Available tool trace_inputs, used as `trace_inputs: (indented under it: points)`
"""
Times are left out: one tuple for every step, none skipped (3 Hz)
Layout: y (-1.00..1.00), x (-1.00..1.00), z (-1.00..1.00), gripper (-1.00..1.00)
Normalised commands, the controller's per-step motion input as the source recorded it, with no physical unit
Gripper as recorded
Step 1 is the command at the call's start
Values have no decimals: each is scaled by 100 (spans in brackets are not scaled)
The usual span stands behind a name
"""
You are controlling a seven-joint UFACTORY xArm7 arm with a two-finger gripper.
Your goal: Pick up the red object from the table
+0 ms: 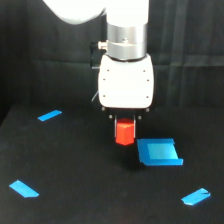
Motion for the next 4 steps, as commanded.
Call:
trace_inputs:
  points:
    - [2,-21,91,-95]
    - [-3,-9,38,-95]
    - [7,-4,19,-96]
    - [3,1,23,-100]
